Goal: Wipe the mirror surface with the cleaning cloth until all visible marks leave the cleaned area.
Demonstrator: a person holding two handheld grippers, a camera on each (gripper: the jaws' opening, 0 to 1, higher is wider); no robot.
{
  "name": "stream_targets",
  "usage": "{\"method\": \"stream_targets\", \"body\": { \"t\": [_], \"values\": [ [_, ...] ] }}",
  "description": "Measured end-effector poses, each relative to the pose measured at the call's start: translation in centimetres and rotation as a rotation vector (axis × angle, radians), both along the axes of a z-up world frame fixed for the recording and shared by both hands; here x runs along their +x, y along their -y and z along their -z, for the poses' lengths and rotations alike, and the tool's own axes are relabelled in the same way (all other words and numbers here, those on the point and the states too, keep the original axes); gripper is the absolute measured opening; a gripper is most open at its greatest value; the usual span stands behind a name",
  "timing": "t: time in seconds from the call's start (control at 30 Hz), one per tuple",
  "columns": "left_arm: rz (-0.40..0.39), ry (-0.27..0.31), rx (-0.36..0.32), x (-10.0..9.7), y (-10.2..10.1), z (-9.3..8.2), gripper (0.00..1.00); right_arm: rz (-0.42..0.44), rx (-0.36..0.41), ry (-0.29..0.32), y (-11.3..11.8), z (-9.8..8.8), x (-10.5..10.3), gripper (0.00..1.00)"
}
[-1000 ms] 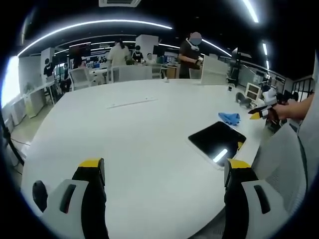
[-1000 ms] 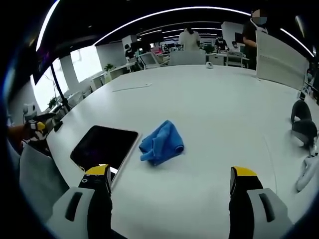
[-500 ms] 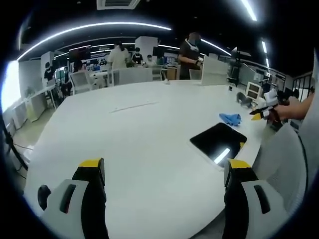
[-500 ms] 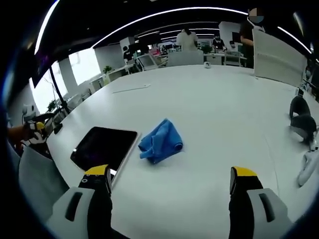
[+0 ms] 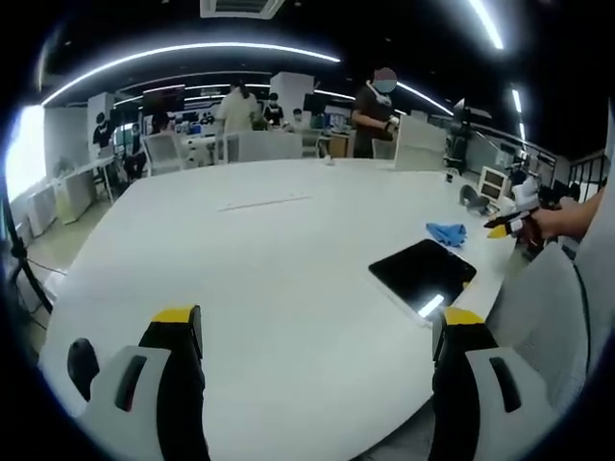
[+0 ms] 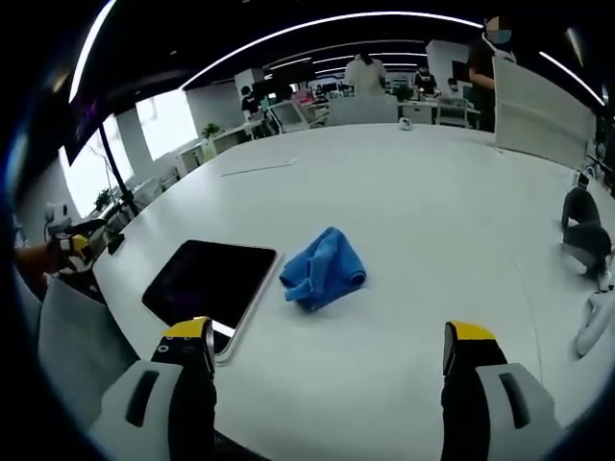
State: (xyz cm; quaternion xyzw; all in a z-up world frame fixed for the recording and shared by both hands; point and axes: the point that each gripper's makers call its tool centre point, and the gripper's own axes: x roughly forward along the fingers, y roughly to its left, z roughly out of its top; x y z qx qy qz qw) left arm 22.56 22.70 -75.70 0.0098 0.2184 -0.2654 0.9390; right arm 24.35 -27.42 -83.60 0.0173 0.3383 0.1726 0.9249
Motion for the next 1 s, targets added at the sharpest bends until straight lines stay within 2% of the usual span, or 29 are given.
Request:
{"method": "stream_targets", "body": {
  "t": [0.33, 0.63, 1.0],
  "values": [
    [0.001, 0.000, -0.012, 0.06, -0.22, 0.22, 0.99, 0.003, 0.006, 0.002, -0.63, -0.14, -0.49, 0.98],
    [0.010, 0.001, -0.009, 0.23, 0.65, -0.21, 0.99, 0.022, 0.018, 0.002, -0.30, 0.06, -0.73, 0.98],
    [0.017, -0.001, -0.006, 0.63, 0.62, -0.03, 0.99, 0.032, 0.025, -0.003, -0.10, 0.48, -0.91, 0.98]
  ]
}}
